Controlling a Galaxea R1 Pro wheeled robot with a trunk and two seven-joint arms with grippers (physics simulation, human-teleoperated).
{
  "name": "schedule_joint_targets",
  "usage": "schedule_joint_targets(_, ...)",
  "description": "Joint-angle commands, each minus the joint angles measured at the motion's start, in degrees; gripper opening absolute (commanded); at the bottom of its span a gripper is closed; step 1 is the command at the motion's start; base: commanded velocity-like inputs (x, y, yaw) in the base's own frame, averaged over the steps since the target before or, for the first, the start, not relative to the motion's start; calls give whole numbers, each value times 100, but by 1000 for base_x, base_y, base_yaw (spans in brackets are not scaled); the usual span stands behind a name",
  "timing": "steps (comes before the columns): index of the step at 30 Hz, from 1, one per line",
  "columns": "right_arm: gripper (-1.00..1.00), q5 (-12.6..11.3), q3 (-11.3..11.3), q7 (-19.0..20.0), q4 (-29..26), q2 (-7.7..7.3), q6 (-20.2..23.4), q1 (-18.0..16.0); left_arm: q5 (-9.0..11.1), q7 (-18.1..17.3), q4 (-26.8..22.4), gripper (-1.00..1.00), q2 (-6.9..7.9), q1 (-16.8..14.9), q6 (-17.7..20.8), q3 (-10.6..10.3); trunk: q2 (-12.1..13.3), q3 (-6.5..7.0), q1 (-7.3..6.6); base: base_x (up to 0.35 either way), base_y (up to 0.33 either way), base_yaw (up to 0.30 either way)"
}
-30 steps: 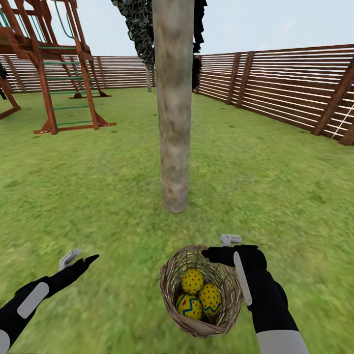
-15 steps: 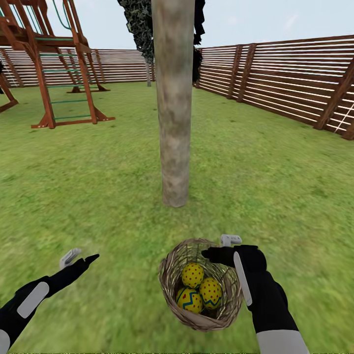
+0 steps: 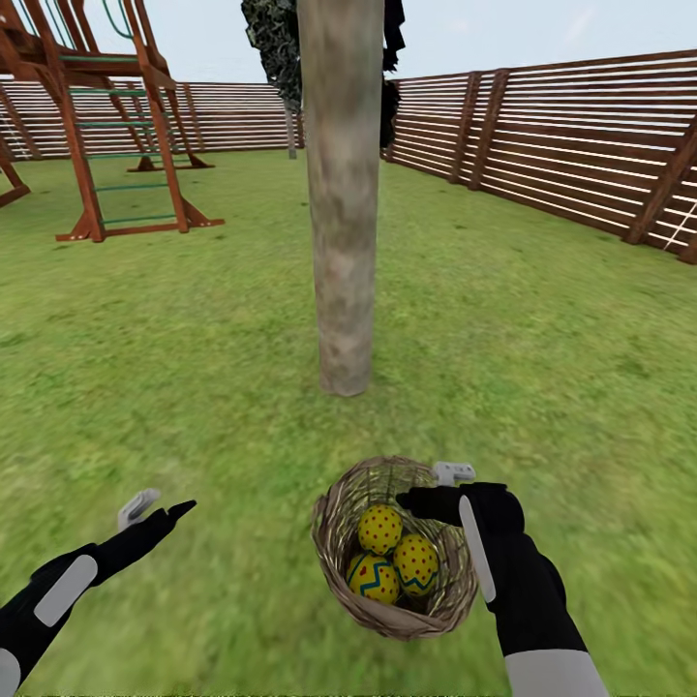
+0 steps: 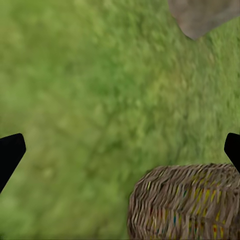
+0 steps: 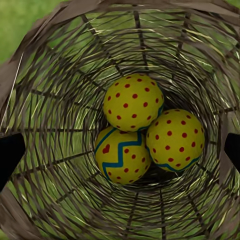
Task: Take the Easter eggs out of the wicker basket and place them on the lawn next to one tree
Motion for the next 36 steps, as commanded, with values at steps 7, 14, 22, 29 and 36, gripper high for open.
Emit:
schedule_joint_targets(7,100,27,-11,38,-8,8,23,-4,58,-1,0,100,9,-4,20,-23,-284,-182,153,0,0,0)
schedule_joint_targets(14,100,12,-4,49,-18,8,23,-2,58,-9,-1,100,10,-4,20,-23,-565,-312,307,0,0,0)
schedule_joint_targets(22,100,34,-3,17,-19,29,23,-7,52,-167,-2,100,18,-4,20,-15,-886,-486,483,0,0,0)
schedule_joint_targets(29,100,31,-5,-14,353,51,23,-272,40,-583,42,100,41,-4,20,-5,-1167,-613,637,0,0,0)
schedule_joint_targets(36,100,38,-5,-23,1049,46,23,-767,40,-596,44,100,27,-4,20,-9,-1207,-631,659,0,0,0)
